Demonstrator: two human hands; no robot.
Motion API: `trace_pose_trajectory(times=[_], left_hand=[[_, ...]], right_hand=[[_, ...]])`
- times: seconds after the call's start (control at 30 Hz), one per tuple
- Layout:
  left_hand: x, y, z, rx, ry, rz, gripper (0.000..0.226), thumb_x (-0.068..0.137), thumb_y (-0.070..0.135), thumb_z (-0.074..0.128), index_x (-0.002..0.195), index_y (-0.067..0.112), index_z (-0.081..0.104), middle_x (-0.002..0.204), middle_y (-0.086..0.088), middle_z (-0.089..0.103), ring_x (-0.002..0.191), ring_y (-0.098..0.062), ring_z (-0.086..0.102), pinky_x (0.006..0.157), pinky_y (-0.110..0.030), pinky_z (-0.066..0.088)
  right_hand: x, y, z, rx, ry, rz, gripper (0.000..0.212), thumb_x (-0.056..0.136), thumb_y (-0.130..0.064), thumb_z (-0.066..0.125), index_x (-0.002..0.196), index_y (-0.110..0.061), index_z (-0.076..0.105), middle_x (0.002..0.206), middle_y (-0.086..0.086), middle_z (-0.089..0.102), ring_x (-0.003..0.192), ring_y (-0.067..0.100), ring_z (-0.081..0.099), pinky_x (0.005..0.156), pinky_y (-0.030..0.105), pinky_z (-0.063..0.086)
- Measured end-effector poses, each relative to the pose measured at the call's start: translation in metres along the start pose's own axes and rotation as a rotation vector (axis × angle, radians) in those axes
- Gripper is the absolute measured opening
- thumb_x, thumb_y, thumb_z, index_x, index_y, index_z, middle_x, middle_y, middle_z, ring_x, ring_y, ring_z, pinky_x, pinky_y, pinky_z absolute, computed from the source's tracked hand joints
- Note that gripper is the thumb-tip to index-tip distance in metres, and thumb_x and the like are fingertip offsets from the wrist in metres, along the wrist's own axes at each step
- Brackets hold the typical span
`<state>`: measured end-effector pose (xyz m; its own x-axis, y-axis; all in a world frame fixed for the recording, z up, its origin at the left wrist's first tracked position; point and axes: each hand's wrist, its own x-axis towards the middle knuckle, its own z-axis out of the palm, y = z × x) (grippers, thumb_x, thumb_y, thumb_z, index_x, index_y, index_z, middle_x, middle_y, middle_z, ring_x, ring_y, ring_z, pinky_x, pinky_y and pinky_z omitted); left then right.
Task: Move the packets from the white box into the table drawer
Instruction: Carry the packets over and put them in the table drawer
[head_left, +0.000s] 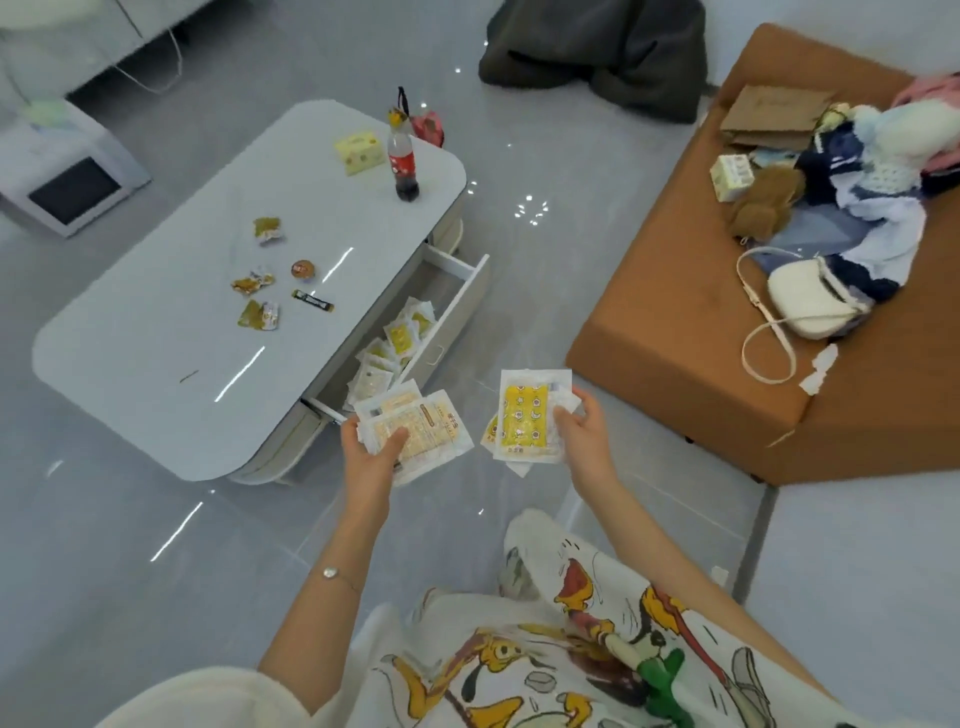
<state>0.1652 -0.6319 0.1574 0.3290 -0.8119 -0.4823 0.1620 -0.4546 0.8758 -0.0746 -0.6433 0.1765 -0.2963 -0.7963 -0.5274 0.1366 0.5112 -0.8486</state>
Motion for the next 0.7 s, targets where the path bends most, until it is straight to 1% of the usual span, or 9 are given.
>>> trace_pose_trajectory(times=[0.07, 0.13, 0.2, 0.27, 0.37, 0.43, 0.5, 0.63, 0.7], left_hand=[[0.006, 0.005, 0.01, -0.035, 0.063, 0.006, 0.053, 0.09, 0.005, 0.063, 0.134, 0.011, 0.036, 0.118, 0.001, 0.057, 0.098, -0.01, 0.061, 0.068, -0.019, 0.054], [0.013, 0.007, 0.016, -0.082, 0.131, -0.006, 0.053, 0.089, 0.004, 0.064, 0.134, 0.01, 0.036, 0.122, -0.003, 0.056, 0.103, -0.017, 0.061, 0.072, -0.023, 0.053], [0.02, 0.009, 0.019, -0.118, 0.194, -0.019, 0.05, 0.09, 0.003, 0.063, 0.131, 0.009, 0.036, 0.117, -0.002, 0.057, 0.099, -0.014, 0.061, 0.071, -0.022, 0.051], [0.029, 0.012, 0.02, -0.155, 0.25, -0.037, 0.048, 0.09, 0.003, 0.061, 0.129, 0.012, 0.036, 0.108, 0.005, 0.058, 0.093, -0.008, 0.061, 0.068, -0.021, 0.051], [0.049, 0.016, 0.016, -0.197, 0.328, -0.046, 0.048, 0.09, 0.003, 0.062, 0.129, 0.013, 0.036, 0.106, 0.007, 0.059, 0.093, -0.009, 0.061, 0.071, -0.023, 0.052], [0.066, 0.016, 0.012, -0.23, 0.373, -0.065, 0.046, 0.09, 0.004, 0.063, 0.126, 0.015, 0.037, 0.108, 0.004, 0.059, 0.095, -0.013, 0.062, 0.075, -0.027, 0.053], [0.087, 0.018, 0.01, -0.257, 0.407, -0.07, 0.045, 0.09, 0.004, 0.063, 0.124, 0.017, 0.037, 0.111, 0.001, 0.059, 0.097, -0.015, 0.062, 0.079, -0.031, 0.053], [0.14, 0.02, 0.007, -0.324, 0.465, -0.093, 0.049, 0.09, 0.003, 0.062, 0.13, 0.015, 0.036, 0.119, -0.003, 0.058, 0.102, -0.021, 0.061, 0.085, -0.037, 0.052], [0.165, 0.024, 0.006, -0.356, 0.485, -0.123, 0.048, 0.09, 0.003, 0.061, 0.129, 0.015, 0.036, 0.121, -0.006, 0.058, 0.103, -0.024, 0.061, 0.085, -0.039, 0.052]], right_hand=[[0.024, -0.019, 0.009, -0.044, -0.067, -0.014, 0.03, 0.098, -0.005, 0.044, 0.123, -0.021, 0.044, 0.111, 0.007, 0.063, 0.088, 0.016, 0.066, 0.065, 0.025, 0.056], [0.046, -0.037, 0.018, -0.078, -0.125, -0.019, 0.03, 0.098, -0.004, 0.043, 0.124, -0.02, 0.043, 0.101, -0.003, 0.061, 0.081, 0.008, 0.064, 0.058, 0.018, 0.053], [0.068, -0.051, 0.029, -0.11, -0.169, -0.014, 0.029, 0.099, -0.005, 0.043, 0.123, -0.02, 0.043, 0.097, -0.009, 0.059, 0.08, 0.004, 0.062, 0.058, 0.018, 0.052], [0.09, -0.063, 0.041, -0.146, -0.204, -0.005, 0.03, 0.098, -0.006, 0.043, 0.124, -0.02, 0.044, 0.099, -0.007, 0.059, 0.081, 0.005, 0.062, 0.06, 0.02, 0.051], [0.123, -0.078, 0.067, -0.251, -0.278, -0.01, 0.031, 0.099, -0.007, 0.044, 0.128, -0.018, 0.044, 0.101, -0.001, 0.061, 0.078, 0.005, 0.062, 0.057, 0.017, 0.051], [0.144, -0.087, 0.087, -0.31, -0.341, -0.009, 0.035, 0.099, -0.009, 0.046, 0.133, -0.016, 0.042, 0.109, 0.004, 0.061, 0.082, 0.008, 0.063, 0.063, 0.021, 0.05], [0.166, -0.094, 0.108, -0.347, -0.384, -0.013, 0.037, 0.099, -0.008, 0.045, 0.134, -0.017, 0.041, 0.11, 0.004, 0.059, 0.083, 0.008, 0.062, 0.064, 0.022, 0.051], [0.212, -0.11, 0.149, -0.417, -0.488, 0.022, 0.035, 0.098, -0.007, 0.047, 0.13, -0.021, 0.043, 0.103, -0.002, 0.063, 0.079, 0.005, 0.064, 0.056, 0.016, 0.053], [0.231, -0.118, 0.167, -0.449, -0.55, 0.061, 0.033, 0.099, -0.008, 0.048, 0.128, -0.023, 0.043, 0.104, -0.002, 0.064, 0.08, 0.005, 0.065, 0.057, 0.017, 0.054]])
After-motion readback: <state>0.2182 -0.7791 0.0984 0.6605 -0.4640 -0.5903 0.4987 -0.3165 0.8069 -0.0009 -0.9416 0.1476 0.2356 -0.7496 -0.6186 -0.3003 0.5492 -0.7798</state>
